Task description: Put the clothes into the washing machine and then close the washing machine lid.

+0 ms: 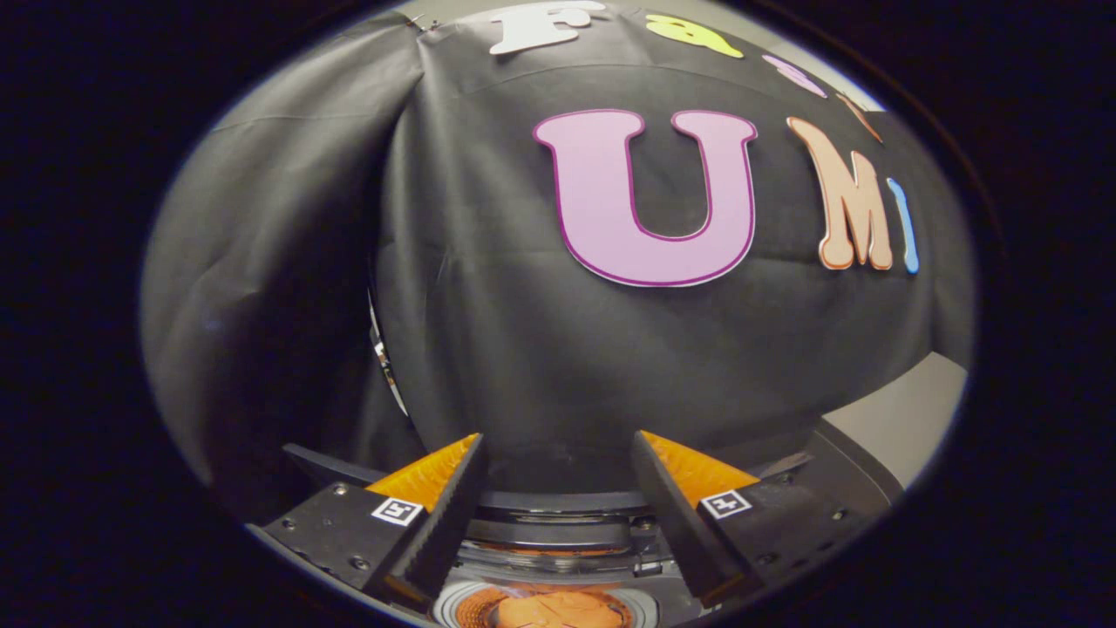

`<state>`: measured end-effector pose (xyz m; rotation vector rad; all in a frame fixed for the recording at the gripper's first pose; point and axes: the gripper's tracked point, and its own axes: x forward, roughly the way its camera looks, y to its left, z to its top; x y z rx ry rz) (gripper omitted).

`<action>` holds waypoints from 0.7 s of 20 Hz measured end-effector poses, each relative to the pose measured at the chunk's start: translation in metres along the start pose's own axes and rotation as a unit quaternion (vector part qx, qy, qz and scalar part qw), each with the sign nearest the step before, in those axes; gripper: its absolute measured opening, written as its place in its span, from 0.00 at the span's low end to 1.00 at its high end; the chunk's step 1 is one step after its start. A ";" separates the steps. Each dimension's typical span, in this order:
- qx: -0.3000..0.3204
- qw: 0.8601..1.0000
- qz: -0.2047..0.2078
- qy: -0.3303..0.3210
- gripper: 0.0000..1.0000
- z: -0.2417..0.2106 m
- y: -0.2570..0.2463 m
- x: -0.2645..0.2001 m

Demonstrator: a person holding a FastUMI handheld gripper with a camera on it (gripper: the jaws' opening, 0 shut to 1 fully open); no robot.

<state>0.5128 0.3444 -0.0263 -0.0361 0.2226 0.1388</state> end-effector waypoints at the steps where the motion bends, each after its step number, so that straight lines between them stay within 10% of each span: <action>1: 0.001 1.000 0.000 -0.003 1.00 0.001 0.000 0.002; 14: 0.004 1.000 -0.009 -0.009 1.00 0.001 -0.002 0.002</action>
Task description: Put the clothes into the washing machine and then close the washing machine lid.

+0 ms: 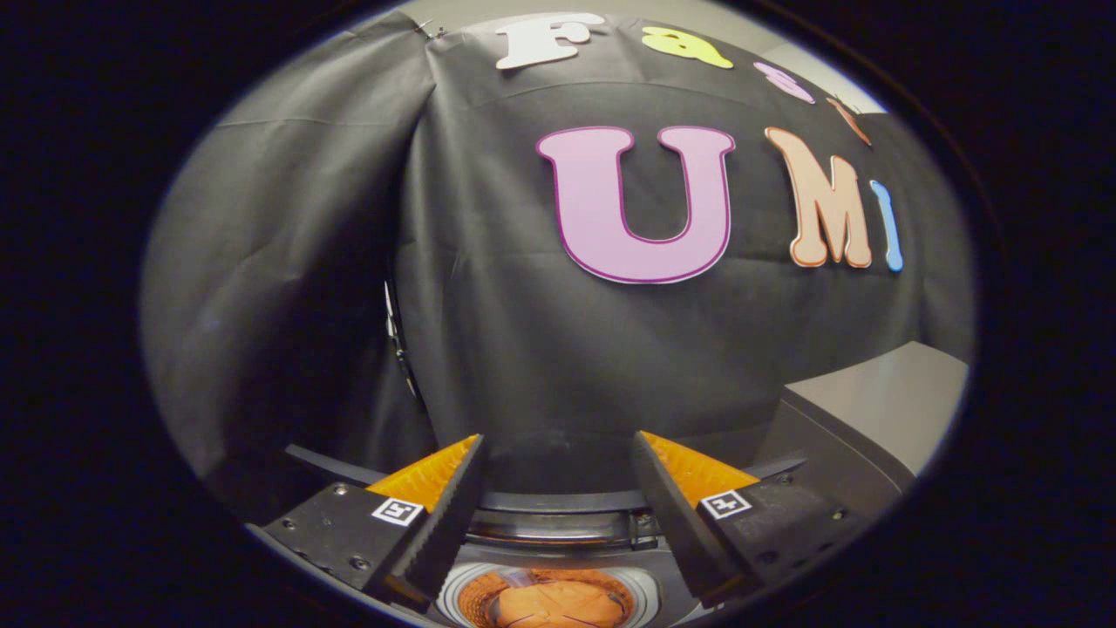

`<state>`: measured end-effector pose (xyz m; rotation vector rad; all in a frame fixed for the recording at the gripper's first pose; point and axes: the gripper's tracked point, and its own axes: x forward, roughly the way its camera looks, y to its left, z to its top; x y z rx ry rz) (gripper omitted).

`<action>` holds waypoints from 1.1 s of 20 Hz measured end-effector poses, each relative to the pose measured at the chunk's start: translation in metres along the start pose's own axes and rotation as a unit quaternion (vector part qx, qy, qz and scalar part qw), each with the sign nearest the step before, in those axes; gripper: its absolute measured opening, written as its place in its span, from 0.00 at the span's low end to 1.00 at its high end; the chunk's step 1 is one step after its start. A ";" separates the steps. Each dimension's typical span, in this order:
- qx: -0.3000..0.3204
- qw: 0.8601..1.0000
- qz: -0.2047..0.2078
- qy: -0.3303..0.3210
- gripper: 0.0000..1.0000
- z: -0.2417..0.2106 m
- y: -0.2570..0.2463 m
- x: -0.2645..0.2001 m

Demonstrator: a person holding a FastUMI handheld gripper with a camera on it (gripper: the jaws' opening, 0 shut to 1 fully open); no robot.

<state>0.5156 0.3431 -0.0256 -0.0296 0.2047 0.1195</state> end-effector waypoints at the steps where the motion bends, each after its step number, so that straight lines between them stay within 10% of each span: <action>1: 0.001 1.000 0.000 0.000 1.00 0.000 0.001 0.000; 22: 0.004 0.999 0.006 -0.033 1.00 0.005 0.001 0.000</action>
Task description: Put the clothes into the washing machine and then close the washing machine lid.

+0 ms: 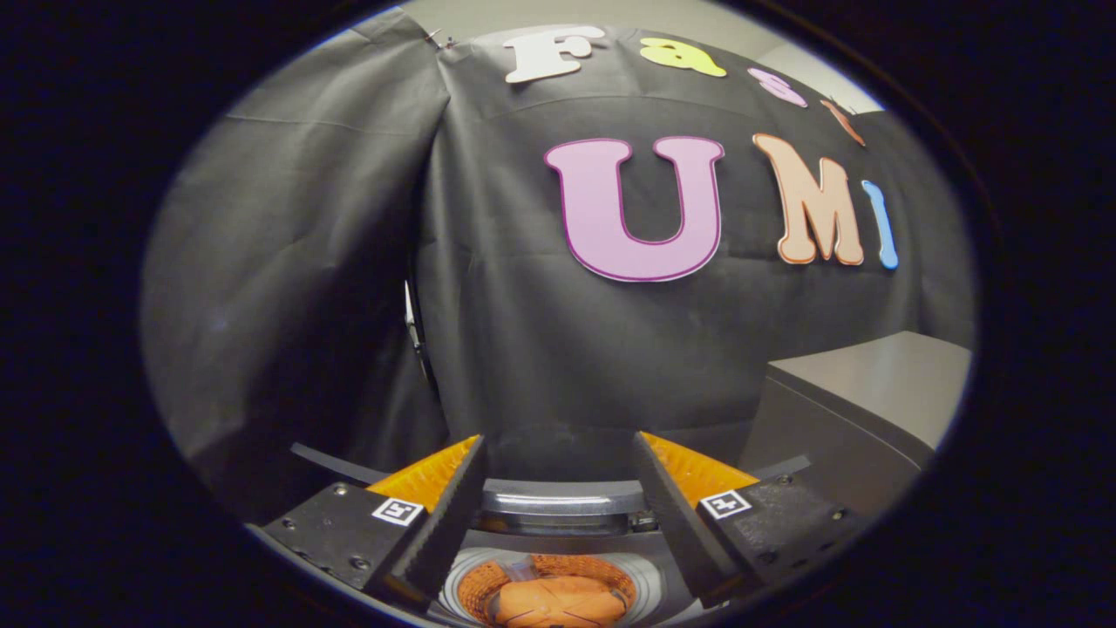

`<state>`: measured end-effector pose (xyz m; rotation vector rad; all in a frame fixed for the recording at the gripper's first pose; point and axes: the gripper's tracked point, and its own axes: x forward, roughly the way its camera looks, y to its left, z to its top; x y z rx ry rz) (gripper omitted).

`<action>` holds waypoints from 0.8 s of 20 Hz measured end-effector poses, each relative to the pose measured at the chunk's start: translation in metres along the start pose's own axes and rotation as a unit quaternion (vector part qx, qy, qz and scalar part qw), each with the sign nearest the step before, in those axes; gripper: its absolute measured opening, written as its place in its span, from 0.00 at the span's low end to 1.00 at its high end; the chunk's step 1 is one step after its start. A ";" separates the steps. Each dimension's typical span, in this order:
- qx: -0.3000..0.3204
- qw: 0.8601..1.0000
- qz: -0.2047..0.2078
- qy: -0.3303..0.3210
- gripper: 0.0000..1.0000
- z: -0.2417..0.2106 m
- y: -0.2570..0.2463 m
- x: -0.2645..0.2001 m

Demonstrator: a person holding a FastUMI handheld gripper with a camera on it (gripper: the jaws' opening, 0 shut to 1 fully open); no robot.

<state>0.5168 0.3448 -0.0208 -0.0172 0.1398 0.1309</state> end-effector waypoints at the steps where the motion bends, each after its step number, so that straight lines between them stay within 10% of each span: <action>1: 0.000 1.000 0.003 0.001 0.99 -0.001 0.001 0.001; 16: 0.031 0.999 -0.025 -0.004 0.97 -0.040 0.000 -0.028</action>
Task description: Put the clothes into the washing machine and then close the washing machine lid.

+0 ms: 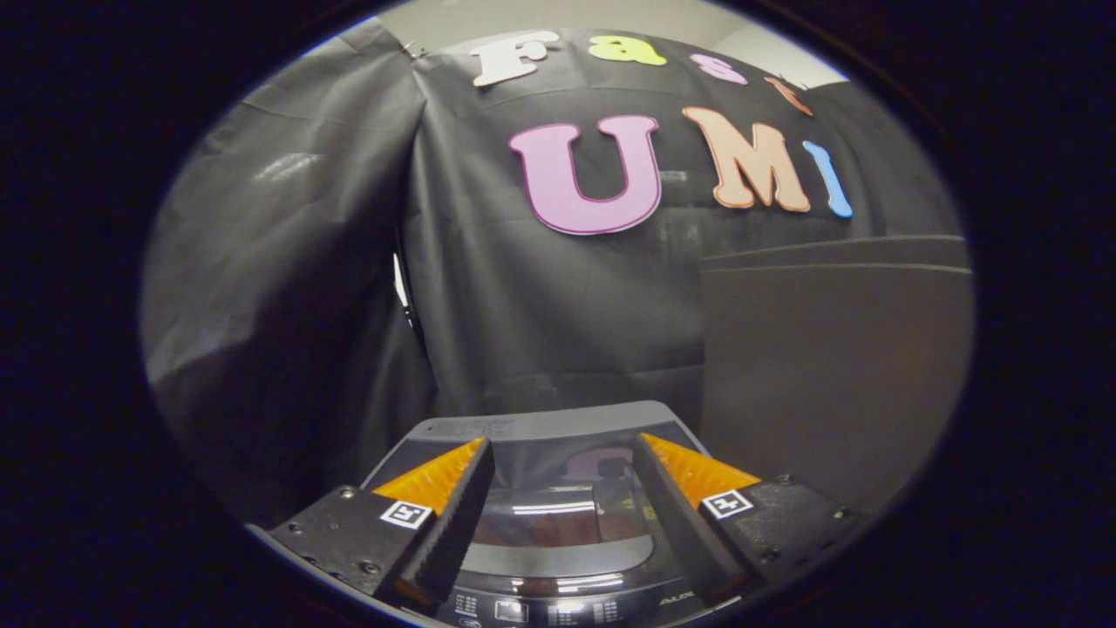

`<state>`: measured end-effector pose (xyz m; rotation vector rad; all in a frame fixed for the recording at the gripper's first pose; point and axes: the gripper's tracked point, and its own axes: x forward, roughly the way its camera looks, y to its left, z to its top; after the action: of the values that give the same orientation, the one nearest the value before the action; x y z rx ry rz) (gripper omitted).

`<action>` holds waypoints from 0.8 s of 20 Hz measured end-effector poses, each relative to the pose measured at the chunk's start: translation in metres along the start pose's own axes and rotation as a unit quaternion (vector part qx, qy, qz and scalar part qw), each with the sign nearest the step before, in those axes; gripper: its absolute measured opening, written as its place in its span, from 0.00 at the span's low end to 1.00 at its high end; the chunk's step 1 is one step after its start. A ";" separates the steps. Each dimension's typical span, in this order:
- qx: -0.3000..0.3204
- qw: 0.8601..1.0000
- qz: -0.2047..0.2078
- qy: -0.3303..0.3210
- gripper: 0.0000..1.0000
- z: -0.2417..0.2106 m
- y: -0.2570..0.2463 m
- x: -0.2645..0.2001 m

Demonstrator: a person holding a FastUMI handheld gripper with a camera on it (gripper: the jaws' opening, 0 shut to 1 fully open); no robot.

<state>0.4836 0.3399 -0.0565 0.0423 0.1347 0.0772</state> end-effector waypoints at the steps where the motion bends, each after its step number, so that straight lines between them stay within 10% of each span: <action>1: 0.000 1.000 0.005 0.000 0.97 0.002 0.001 0.000; 16: 0.013 1.000 0.025 -0.010 0.97 0.057 -0.018 -0.063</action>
<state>0.4309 0.3153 0.0078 0.0718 0.1153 0.1248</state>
